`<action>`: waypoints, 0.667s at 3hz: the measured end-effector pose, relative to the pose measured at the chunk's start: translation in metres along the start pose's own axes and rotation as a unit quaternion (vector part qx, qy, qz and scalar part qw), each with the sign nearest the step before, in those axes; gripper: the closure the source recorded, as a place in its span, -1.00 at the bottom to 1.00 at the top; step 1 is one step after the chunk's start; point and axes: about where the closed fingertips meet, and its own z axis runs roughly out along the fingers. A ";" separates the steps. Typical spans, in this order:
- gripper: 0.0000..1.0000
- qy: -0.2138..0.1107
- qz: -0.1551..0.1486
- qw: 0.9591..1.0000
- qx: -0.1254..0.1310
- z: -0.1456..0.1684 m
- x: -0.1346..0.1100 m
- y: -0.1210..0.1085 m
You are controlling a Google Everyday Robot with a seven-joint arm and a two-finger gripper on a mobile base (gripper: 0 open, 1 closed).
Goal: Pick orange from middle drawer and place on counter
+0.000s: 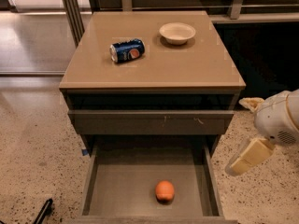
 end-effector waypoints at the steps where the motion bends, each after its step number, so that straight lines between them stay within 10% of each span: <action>1: -1.00 -0.024 0.028 0.999 -0.025 0.065 0.017 0.008; 2: -1.00 -0.025 0.028 0.999 -0.021 0.066 0.017 0.006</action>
Offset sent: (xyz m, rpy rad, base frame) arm 0.0076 0.0146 -0.0547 0.0661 0.0357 -0.0132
